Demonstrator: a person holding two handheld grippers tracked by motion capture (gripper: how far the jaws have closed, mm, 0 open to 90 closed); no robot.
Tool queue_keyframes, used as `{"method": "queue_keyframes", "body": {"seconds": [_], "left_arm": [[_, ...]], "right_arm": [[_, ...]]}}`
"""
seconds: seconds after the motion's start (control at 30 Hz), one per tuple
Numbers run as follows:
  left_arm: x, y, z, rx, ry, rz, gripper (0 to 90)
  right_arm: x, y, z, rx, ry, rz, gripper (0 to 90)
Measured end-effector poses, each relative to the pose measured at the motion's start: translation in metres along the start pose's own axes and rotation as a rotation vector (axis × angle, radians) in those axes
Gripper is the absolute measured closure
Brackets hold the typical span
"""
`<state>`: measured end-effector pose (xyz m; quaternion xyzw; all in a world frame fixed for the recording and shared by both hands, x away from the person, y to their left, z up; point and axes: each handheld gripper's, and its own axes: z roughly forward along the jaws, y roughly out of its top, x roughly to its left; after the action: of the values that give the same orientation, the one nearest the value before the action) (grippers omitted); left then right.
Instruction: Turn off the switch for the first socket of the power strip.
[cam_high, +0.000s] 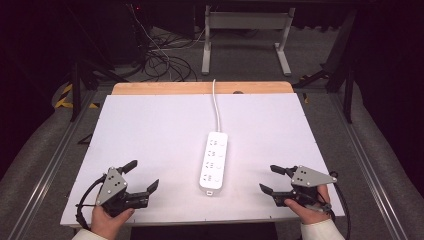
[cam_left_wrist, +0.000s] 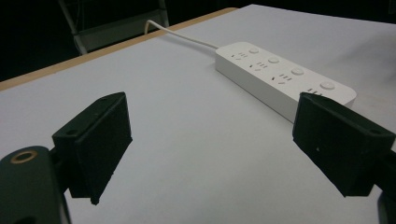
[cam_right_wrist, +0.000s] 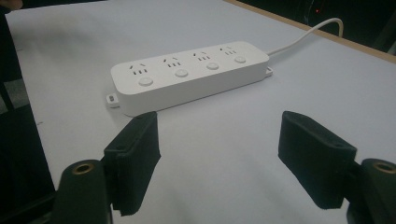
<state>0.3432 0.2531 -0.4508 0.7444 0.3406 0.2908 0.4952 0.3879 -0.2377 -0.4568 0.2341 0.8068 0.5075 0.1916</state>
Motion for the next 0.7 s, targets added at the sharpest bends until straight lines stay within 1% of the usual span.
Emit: {"method": "queue_keyframes", "body": {"seconds": [0.1,0.17,0.2,0.23,0.33,0.37,0.47,0.57,0.63,0.7], "left_arm": [[-0.0007,0.0002,-0.0009,-0.003,0.007,0.003,12.0],[-0.0016,0.0006,-0.0015,-0.003,0.021,0.019,12.0],[-0.0026,0.0010,-0.0020,0.002,0.033,0.043,12.0],[-0.0031,0.0012,-0.0021,0.002,0.039,0.050,12.0],[-0.0038,0.0013,-0.0026,-0.003,0.038,0.046,12.0],[-0.0032,0.0015,-0.0029,-0.004,0.039,0.051,12.0],[-0.0030,0.0013,-0.0033,-0.004,0.042,0.042,12.0],[-0.0017,0.0014,-0.0045,-0.005,0.048,0.042,12.0],[-0.0017,0.0010,-0.0051,-0.006,0.053,0.030,12.0],[-0.0014,0.0009,-0.0053,-0.005,0.053,0.028,12.1]], "right_arm": [[0.0007,0.0009,-0.0003,-0.001,0.000,-0.001,29.5],[0.0009,0.0018,-0.0008,0.000,-0.005,-0.008,29.6],[0.0009,0.0021,-0.0008,-0.002,-0.006,-0.009,29.5],[0.0007,0.0023,-0.0009,-0.002,-0.008,-0.011,29.5],[0.0004,0.0027,-0.0007,0.002,-0.013,-0.013,29.7],[0.0004,0.0027,-0.0007,0.002,-0.013,-0.013,29.7],[0.0012,0.0037,-0.0011,0.005,-0.018,-0.009,30.3],[0.0010,0.0046,-0.0009,-0.002,-0.018,-0.008,30.3],[0.0011,0.0054,-0.0007,0.001,-0.017,-0.005,30.4],[0.0011,0.0061,-0.0004,0.003,-0.016,-0.002,30.4]]}}
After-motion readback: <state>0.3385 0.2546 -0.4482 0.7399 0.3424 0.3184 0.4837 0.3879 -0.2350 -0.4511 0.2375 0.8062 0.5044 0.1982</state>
